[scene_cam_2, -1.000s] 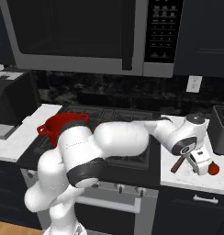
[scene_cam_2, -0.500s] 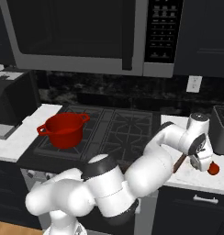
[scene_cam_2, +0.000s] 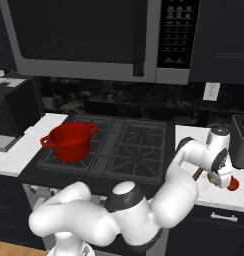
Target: Put the tomato and onion in the pot. Retrieve the spatula and lightly stir the vegetables in the pot.
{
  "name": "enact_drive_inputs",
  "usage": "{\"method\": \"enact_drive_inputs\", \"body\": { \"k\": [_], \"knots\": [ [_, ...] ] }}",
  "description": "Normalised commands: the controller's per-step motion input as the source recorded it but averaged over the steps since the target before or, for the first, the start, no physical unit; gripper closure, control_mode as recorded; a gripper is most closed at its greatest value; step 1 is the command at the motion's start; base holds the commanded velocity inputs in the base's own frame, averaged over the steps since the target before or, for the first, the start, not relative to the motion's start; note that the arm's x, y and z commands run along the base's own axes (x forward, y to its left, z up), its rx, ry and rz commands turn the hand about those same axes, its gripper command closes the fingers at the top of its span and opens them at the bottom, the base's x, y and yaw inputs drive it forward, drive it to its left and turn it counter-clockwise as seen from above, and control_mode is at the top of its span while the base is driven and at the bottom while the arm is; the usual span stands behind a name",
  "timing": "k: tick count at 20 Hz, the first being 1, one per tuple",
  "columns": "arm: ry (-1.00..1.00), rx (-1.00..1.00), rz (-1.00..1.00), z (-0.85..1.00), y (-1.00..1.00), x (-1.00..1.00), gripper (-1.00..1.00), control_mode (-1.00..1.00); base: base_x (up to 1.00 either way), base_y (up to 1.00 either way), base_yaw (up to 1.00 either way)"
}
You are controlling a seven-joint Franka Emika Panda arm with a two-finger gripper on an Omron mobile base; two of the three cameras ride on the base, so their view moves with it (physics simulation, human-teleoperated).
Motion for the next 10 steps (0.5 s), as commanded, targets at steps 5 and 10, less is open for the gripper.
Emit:
{"method": "enact_drive_inputs", "body": {
  "k": [5, 10],
  "knots": [
    [0.0, 0.0, 0.0, -0.2, -0.37, 0.19, -1.0, -1.0, 0.0, 0.0, 0.0],
    [-0.01, 0.0, 0.0, -0.32, -0.23, 0.17, -1.0, -1.0, 0.0, 0.0, 0.0]
  ]
}}
